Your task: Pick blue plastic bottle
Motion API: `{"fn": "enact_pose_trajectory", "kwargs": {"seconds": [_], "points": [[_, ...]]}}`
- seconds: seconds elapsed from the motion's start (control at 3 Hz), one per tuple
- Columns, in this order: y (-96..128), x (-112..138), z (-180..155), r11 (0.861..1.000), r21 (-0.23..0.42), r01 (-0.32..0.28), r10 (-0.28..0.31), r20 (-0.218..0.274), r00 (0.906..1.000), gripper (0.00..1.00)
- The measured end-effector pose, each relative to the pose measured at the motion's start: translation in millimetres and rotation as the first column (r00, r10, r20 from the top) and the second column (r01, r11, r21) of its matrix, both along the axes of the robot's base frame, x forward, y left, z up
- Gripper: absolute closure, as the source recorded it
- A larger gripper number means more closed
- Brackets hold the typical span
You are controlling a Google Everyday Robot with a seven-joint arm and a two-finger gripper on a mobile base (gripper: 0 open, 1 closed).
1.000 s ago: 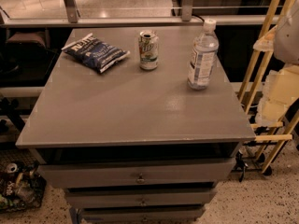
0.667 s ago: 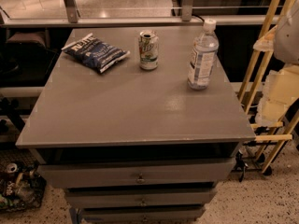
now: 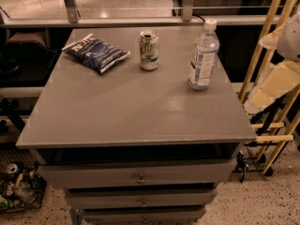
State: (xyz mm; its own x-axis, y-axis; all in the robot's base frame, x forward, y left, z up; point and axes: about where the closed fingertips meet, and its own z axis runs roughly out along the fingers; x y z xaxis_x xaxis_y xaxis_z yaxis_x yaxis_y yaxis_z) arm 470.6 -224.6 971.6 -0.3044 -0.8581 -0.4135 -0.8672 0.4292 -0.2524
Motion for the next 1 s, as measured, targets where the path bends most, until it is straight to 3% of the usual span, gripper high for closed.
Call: {"fn": "enact_pose_trajectory", "kwargs": {"seconds": [0.33, 1.0], "points": [[1.8, 39.5, -7.6, 0.989, 0.146, 0.028, -0.036, 0.056, 0.9978, 0.00], [7.9, 101.3, -21.5, 0.913, 0.406, 0.036, -0.090, 0.116, 0.9892, 0.00]]}}
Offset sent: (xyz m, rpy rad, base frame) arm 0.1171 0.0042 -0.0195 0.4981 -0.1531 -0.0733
